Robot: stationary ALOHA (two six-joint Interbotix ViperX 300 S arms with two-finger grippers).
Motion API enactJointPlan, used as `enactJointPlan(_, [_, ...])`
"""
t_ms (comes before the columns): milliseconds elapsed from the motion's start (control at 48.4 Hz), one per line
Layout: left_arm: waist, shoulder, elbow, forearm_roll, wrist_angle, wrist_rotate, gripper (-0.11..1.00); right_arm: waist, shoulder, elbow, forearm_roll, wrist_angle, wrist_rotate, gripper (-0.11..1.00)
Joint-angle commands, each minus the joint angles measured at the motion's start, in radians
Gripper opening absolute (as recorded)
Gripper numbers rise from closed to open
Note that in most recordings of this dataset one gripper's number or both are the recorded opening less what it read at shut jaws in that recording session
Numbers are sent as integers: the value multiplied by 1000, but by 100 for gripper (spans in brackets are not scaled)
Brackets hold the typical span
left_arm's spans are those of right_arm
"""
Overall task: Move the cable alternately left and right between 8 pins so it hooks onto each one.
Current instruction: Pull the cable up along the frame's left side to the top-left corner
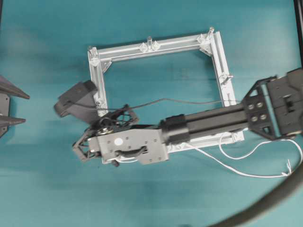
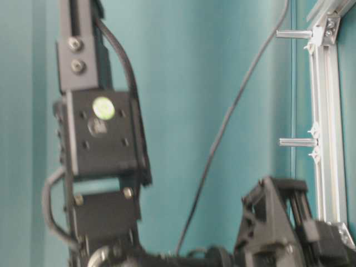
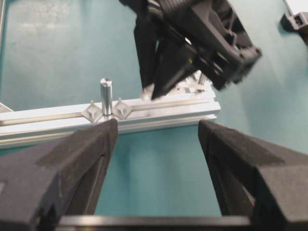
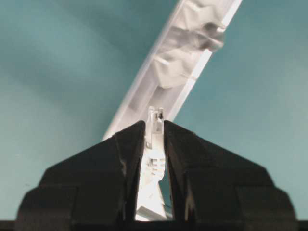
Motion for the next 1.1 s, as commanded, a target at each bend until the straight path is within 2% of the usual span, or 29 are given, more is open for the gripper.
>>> enactJointPlan(0, [5,17,-18,5,-5,-2,72,-8,-106,71,-9,-43,37,16])
enactJointPlan(186, [5,17,-18,5,-6,-2,72,-35,-204,265,-9,-175,123,16])
enactJointPlan(352, [5,17,-17,5,-6,-3,72,-74,-233,347,-9,-255,100,16])
enactJointPlan(476, [5,18,-18,5,-6,-2,72,-120,-230,347,8,-284,3,16])
enactJointPlan(600, [5,17,-18,5,-6,-2,72,-181,-232,341,57,-290,-100,16])
enactJointPlan(807, [5,17,-18,5,-6,-2,72,-244,-219,278,103,-302,-236,16])
enactJointPlan(1075, [5,17,-18,5,-6,-3,72,-284,-133,127,232,-268,-456,16])
